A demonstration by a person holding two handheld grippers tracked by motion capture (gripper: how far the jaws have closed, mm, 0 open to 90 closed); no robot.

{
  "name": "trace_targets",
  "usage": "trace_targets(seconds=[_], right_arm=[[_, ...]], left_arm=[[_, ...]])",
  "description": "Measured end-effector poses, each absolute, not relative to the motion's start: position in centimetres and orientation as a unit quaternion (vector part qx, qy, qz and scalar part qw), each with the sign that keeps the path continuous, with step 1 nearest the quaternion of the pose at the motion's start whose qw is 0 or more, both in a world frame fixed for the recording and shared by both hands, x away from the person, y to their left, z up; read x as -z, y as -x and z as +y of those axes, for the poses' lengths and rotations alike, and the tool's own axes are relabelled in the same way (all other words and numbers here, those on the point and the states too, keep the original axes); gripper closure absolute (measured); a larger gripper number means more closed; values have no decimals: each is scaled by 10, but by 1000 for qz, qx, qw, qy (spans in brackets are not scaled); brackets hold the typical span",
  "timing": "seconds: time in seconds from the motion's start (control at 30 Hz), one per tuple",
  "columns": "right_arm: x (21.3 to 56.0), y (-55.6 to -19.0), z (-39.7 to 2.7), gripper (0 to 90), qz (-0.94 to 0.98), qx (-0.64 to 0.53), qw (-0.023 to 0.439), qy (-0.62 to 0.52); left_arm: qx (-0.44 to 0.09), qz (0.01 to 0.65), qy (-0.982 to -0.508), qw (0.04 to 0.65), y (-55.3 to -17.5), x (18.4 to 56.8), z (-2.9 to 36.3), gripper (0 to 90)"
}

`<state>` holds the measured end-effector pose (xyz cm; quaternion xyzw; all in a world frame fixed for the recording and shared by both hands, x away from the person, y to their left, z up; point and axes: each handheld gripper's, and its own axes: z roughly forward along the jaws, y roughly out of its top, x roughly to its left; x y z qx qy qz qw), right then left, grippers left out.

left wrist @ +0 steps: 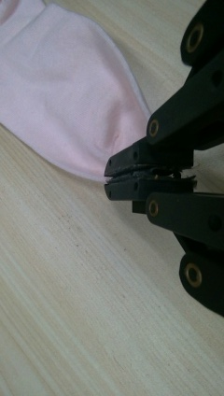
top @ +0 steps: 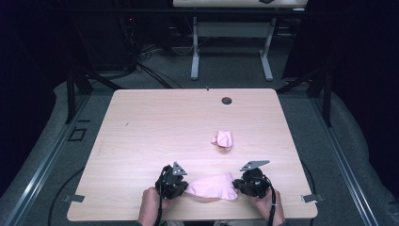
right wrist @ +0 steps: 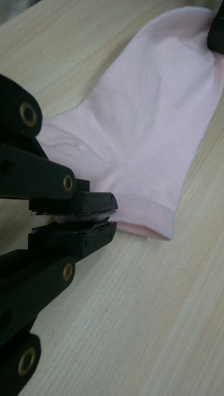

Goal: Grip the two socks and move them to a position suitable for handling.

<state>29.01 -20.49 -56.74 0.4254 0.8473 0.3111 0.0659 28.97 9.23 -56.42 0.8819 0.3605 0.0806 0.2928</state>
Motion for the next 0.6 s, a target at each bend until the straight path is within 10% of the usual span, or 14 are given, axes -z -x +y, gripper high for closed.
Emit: trace_targets(seconds=[0.3, 0.6], right_arm=[[560, -296, -214, 674, 840, -328, 60, -429], [538, -320, -227, 404, 818, -358, 96, -440]], left_arm=[[-120, 377, -855, 336, -285, 548, 111, 289], [-160, 441, -823, 320, -299, 558, 159, 59]])
